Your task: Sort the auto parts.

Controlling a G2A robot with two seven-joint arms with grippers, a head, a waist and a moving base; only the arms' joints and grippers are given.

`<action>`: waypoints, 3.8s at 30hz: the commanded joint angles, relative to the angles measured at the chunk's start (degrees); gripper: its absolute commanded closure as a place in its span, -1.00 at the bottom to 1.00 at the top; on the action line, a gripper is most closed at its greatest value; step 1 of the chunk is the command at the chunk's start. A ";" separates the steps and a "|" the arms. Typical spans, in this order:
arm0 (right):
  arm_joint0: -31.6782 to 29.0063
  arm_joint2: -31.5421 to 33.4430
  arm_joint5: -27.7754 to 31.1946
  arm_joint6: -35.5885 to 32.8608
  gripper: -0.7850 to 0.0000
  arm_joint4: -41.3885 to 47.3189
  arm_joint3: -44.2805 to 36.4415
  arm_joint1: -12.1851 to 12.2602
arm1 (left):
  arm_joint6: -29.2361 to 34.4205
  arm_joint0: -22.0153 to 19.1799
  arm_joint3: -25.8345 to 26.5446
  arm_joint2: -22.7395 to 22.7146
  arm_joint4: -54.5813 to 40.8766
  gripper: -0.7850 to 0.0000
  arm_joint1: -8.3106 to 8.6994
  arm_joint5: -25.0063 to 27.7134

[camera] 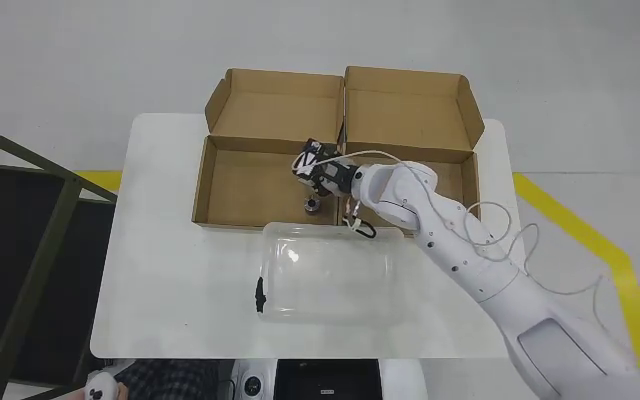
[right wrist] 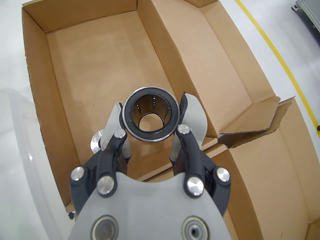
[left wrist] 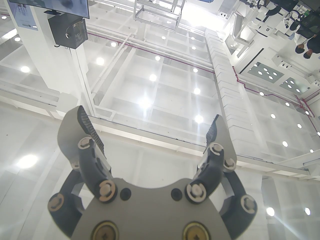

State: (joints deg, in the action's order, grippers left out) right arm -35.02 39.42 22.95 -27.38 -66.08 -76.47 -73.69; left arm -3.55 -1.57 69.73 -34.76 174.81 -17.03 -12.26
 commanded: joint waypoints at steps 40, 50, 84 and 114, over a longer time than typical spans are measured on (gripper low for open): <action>-1.92 3.48 2.68 -0.08 -0.29 -2.72 -0.69 -2.38 | 0.00 0.00 0.00 0.00 0.00 -1.00 0.00 0.00; -7.71 10.10 5.85 -1.55 -0.49 -2.98 -14.03 -0.27 | 0.00 0.00 0.00 0.00 0.00 -1.00 0.00 0.00; -48.12 51.57 16.09 19.23 -1.00 -7.24 -36.82 8.02 | 0.00 0.00 0.00 0.00 0.00 -1.00 0.00 0.00; -70.87 70.96 14.78 46.33 -1.00 -14.50 -34.59 9.20 | 0.00 0.00 0.00 0.00 0.00 -1.00 0.00 0.00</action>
State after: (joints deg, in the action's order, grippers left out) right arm -105.77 110.32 37.62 18.86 -80.48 -111.16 -64.50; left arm -3.55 -1.57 69.73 -34.76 174.81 -17.03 -12.26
